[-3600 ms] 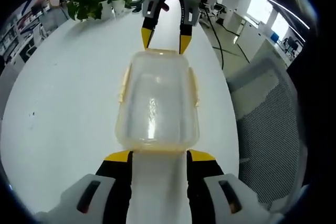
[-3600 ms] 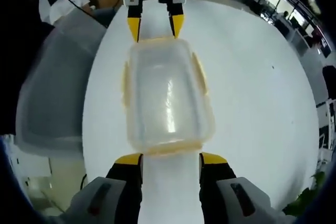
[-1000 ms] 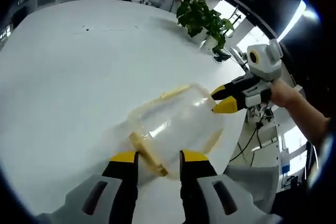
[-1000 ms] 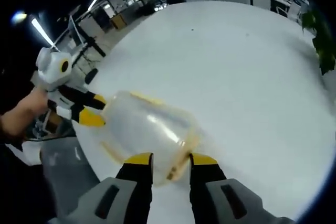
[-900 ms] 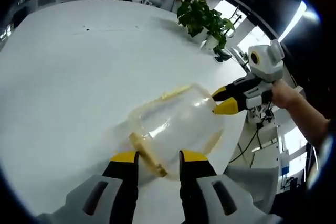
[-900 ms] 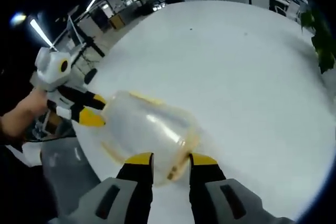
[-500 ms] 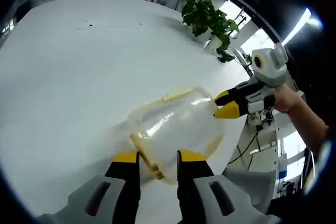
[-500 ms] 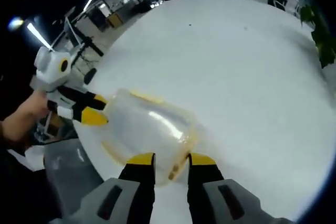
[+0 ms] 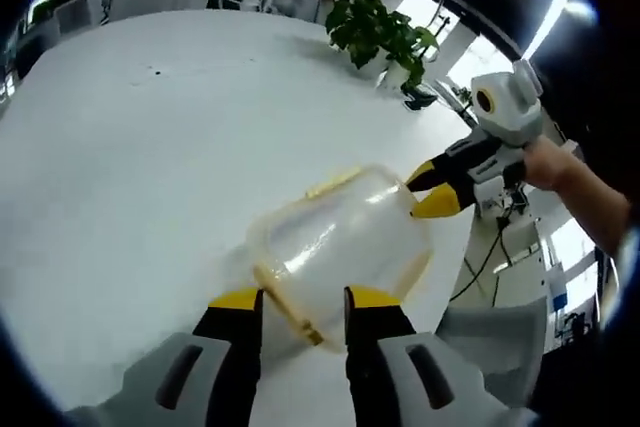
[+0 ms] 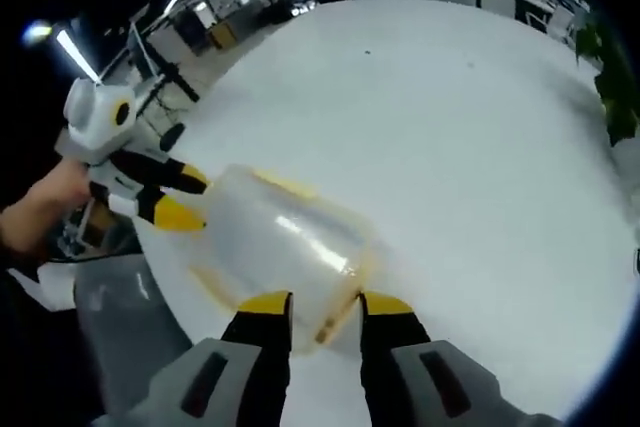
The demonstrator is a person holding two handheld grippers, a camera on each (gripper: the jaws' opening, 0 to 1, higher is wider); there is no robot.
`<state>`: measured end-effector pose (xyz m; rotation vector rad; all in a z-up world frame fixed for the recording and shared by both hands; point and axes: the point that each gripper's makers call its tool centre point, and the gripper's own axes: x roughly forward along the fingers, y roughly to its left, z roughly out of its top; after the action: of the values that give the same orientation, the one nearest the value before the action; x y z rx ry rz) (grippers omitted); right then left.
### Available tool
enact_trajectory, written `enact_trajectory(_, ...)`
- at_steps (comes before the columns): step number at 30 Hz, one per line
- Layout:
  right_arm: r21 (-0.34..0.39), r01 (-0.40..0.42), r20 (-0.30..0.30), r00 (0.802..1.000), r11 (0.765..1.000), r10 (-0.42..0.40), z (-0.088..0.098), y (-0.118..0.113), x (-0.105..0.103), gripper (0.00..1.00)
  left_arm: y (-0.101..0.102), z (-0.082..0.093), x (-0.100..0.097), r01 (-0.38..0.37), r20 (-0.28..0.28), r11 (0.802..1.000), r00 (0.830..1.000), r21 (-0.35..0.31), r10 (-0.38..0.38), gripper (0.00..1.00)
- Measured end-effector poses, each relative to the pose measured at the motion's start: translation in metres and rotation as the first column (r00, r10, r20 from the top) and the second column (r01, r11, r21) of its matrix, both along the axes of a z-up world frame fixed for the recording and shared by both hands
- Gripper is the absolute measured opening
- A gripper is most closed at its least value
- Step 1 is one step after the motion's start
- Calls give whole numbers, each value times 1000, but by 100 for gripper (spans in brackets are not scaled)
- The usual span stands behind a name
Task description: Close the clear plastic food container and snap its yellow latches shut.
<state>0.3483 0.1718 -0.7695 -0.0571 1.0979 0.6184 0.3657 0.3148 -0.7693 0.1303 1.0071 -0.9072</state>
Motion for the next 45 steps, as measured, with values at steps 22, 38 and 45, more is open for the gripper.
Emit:
enact_trajectory(22, -299, -408, 159, 870, 863, 466, 12, 7, 8, 38, -18, 17, 4, 317, 294, 925, 882, 211, -369, 46)
enact_trajectory(38, -188, -572, 186, 777, 798, 601, 24, 41, 2, 36, -40, 31, -3, 489, 267, 860, 817, 147, -511, 51)
enact_trajectory(45, -197, -606, 178, 751, 771, 636, 20, 54, 3, 36, -51, 30, -7, 538, 273, 832, 787, 136, -554, 49)
